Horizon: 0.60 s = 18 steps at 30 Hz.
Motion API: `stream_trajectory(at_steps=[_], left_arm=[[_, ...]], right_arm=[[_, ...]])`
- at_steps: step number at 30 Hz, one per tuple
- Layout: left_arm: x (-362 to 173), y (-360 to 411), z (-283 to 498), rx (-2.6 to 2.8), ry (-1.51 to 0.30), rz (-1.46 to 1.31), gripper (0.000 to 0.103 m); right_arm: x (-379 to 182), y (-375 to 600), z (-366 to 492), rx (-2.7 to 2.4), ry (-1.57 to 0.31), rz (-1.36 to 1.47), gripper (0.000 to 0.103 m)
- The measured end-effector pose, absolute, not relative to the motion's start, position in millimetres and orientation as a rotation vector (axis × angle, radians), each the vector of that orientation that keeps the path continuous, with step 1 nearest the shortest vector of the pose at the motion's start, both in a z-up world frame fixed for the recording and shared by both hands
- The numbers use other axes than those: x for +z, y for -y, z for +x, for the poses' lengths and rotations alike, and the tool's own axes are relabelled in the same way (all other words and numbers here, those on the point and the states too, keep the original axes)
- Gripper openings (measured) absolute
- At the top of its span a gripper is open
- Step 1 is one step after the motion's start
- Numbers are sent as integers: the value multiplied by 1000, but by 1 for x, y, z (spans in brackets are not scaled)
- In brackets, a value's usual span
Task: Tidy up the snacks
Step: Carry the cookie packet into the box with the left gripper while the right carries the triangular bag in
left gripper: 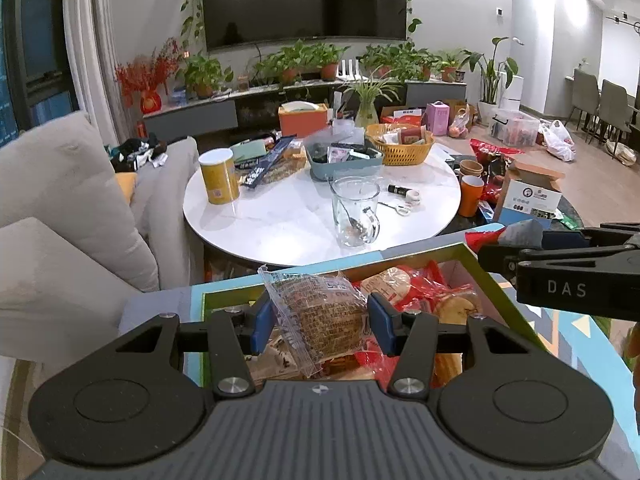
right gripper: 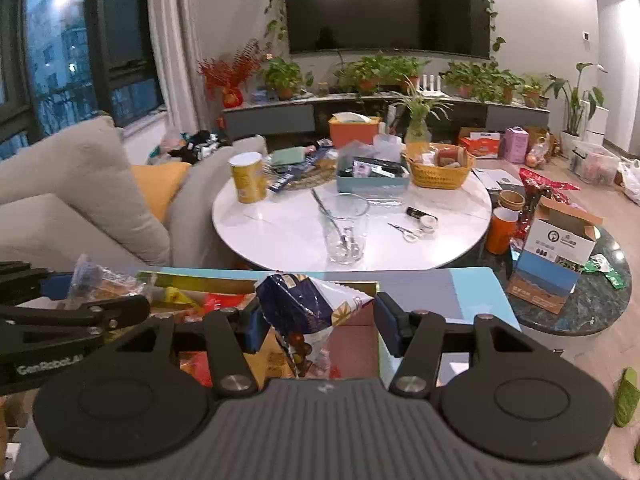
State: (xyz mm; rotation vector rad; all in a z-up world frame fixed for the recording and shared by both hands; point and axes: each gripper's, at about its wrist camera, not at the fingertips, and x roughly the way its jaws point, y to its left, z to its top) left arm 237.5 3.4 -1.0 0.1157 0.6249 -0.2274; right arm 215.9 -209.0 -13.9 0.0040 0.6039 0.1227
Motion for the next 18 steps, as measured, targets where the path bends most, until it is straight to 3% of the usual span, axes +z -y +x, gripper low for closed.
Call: stream_trajectory(at_steps=[14, 18], left_arm=[[-24, -3, 272, -216, -680, 106, 47], [-27, -2, 276, -216, -693, 91, 48]], right_arm=[[-36, 211, 244, 79, -652, 8, 63], [-37, 211, 248, 66, -657, 22, 75]])
